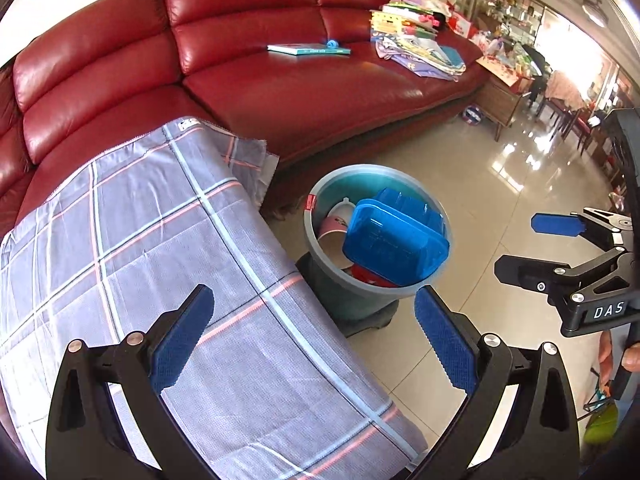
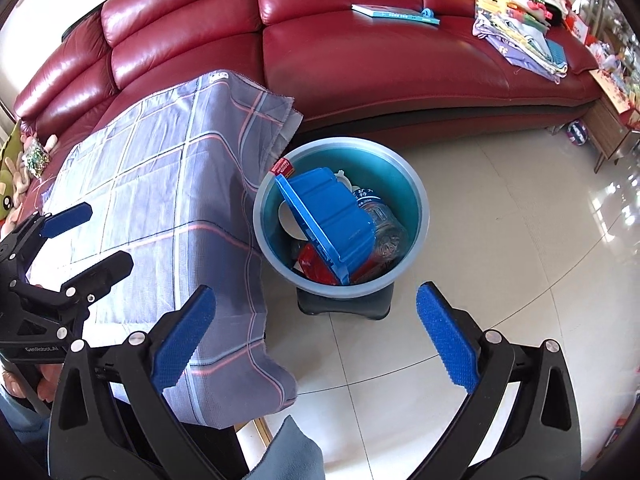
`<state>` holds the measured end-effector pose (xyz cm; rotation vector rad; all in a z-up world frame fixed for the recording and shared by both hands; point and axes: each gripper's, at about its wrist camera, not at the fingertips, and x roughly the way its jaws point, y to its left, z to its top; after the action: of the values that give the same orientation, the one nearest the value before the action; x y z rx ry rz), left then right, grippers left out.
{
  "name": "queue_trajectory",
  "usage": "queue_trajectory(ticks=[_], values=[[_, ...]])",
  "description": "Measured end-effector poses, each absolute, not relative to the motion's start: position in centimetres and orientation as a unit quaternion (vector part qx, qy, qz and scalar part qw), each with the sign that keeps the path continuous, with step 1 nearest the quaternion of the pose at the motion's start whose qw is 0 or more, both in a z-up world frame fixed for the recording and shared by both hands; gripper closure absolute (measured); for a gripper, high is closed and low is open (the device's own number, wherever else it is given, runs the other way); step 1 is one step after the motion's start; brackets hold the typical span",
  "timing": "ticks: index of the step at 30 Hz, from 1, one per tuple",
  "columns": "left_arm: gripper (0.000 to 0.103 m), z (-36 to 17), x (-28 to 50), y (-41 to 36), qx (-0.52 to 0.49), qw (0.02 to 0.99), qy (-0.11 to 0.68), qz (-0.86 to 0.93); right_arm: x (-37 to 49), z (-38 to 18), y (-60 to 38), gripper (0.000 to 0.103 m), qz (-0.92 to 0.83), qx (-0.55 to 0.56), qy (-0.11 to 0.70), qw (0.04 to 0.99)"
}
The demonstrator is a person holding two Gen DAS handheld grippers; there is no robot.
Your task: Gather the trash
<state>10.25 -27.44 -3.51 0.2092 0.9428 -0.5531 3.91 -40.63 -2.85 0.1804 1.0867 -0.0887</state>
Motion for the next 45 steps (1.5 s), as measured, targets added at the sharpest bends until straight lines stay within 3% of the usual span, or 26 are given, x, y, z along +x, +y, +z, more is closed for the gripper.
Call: queue_trajectory(ticks=[45], values=[[0.003,-4.1,9.8,-26.0,0.101,0.849,0.462,-0.236,3.9,-3.7,-40.4,0.007,-0.069,0.05,0.531,0.843]])
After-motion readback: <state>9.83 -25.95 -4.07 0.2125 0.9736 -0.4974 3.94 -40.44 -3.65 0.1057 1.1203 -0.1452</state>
